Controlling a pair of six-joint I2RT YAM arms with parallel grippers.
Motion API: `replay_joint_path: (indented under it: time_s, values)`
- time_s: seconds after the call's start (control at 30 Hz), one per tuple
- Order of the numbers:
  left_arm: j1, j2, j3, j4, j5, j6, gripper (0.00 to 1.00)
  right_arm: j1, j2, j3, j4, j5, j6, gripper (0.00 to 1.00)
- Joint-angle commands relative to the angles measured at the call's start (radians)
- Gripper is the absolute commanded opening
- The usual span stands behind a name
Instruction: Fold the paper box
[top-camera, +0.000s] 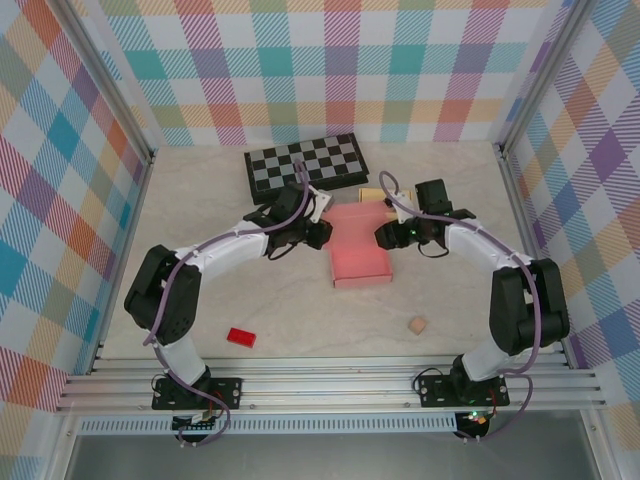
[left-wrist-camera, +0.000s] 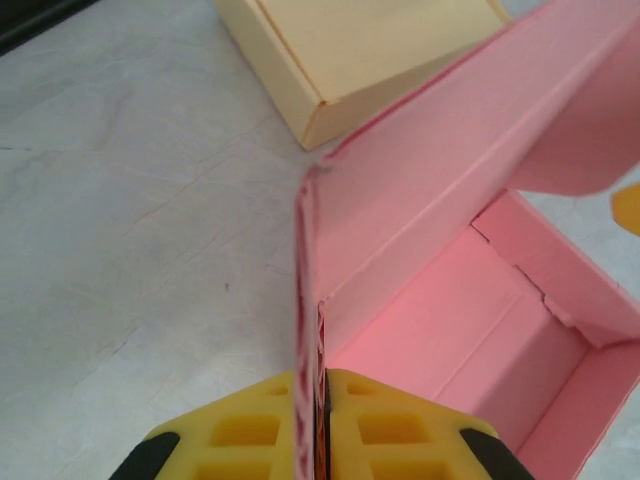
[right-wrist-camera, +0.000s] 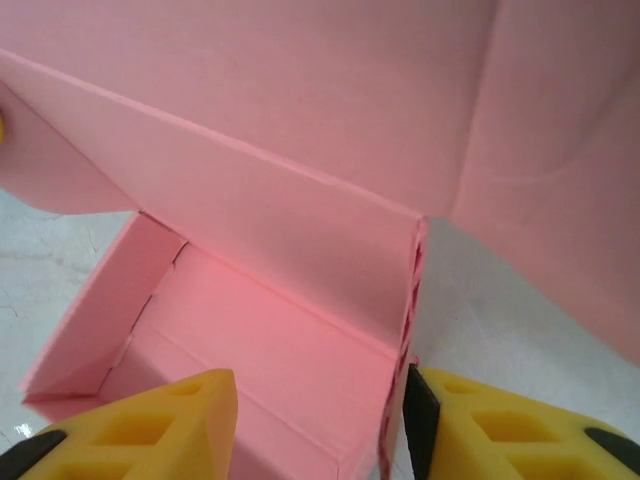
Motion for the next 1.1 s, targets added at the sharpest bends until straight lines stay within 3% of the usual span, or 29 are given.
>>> replay_joint_path:
  time_s: [0.0, 0.4, 0.67, 1.07]
  values:
    - [-0.011, 0.005, 0.042, -0.006, -0.096, -0.130, 0.13, 0.018, -0.011, 0.034, -0.005, 0.018, 0.111, 0.49]
    - [-0.075, -0.070, -0.147, 0.264, -0.305, -0.373, 0.12, 0.090, -0.106, -0.049, 0.119, 0.123, 0.307, 0.49]
    - [-0.200, -0.123, -0.235, 0.349, -0.527, -0.358, 0.09, 0.193, -0.125, -0.142, 0.203, 0.282, 0.396, 0.51]
    - [-0.303, -0.135, -0.388, 0.483, -0.606, -0.379, 0.08, 0.212, -0.178, -0.256, 0.228, 0.304, 0.428, 0.51]
